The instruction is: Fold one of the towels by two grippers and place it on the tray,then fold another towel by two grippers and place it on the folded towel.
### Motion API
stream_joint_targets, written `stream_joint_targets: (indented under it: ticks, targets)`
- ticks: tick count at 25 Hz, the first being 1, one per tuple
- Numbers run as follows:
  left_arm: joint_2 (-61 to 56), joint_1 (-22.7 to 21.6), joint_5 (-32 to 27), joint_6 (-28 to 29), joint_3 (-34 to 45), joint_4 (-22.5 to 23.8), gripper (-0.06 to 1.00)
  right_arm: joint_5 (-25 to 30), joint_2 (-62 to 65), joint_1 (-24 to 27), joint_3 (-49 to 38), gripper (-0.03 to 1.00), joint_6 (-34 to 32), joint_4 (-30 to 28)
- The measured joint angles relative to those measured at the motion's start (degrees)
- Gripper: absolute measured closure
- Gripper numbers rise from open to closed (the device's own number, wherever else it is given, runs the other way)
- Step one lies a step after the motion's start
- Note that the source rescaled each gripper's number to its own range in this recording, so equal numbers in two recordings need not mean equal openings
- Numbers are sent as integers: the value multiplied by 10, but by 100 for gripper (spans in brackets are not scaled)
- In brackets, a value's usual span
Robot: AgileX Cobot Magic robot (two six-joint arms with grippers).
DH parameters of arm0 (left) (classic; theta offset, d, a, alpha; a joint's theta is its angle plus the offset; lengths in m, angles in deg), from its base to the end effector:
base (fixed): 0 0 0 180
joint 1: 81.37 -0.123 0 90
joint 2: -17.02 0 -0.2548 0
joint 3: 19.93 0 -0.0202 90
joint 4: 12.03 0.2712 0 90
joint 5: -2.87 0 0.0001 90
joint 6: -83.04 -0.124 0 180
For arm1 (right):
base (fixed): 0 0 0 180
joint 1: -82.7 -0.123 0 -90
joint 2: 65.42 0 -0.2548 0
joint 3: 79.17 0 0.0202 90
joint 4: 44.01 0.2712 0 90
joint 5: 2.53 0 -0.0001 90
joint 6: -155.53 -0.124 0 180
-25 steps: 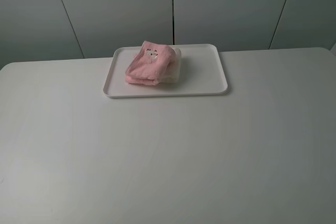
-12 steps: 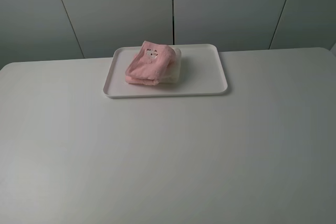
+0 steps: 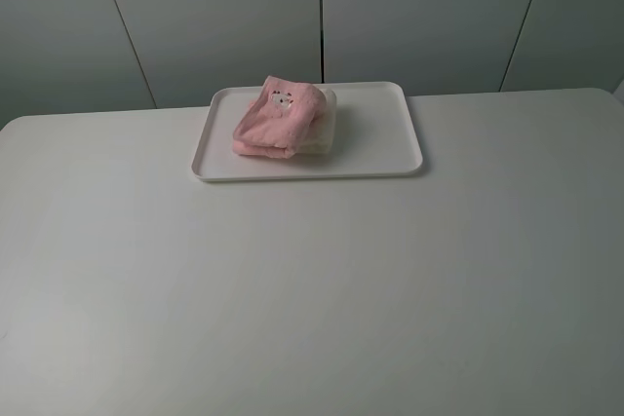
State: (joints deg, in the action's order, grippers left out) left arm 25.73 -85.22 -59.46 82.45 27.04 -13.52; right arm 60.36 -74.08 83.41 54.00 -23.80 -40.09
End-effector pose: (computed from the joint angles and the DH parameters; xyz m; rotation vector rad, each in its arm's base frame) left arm 0.0702 0.0019 0.2729 -0.0568 2.0586 0.0168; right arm 0.0691 0.0067 0.2728 -0.0046 2.0648 0.0673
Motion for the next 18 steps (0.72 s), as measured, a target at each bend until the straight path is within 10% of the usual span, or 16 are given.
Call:
stream_joint_targets:
  ticks: [18]
  targets:
    - [0, 0, 0, 0, 0, 3, -6, 0, 0, 0, 0, -3, 9, 0]
